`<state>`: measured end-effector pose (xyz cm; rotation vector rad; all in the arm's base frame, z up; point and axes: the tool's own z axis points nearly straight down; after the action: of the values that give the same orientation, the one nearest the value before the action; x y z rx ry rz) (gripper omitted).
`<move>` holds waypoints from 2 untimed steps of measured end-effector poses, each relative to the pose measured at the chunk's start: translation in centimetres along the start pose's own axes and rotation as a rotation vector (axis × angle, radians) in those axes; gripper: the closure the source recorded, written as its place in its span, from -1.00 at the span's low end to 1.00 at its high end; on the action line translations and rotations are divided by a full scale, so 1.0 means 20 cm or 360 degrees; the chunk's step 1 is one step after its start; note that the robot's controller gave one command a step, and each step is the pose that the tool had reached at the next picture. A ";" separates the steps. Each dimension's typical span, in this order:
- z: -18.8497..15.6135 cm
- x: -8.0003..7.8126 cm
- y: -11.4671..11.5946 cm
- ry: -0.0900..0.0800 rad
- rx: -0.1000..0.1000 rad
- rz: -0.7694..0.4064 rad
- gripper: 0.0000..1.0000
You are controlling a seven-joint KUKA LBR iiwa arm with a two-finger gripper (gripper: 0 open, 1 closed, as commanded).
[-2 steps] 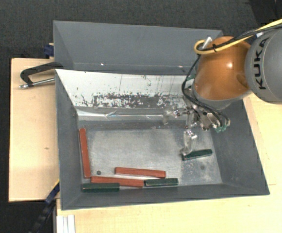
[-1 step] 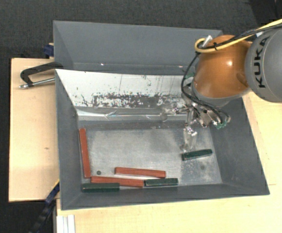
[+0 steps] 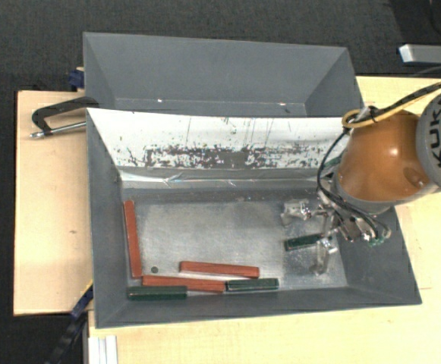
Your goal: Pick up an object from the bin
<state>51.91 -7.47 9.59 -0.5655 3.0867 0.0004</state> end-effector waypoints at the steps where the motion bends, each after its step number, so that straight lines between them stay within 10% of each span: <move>1: 0.06 0.08 -0.05 0.0013 -0.0003 -0.0028 -1.00; 2: 0.13 0.12 -0.19 0.0003 -0.0002 -0.0452 1.00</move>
Offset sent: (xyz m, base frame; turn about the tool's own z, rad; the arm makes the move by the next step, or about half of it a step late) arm -0.0090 -0.0443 -0.0259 -0.2870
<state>51.10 -11.84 7.06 -0.9976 2.9772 0.0009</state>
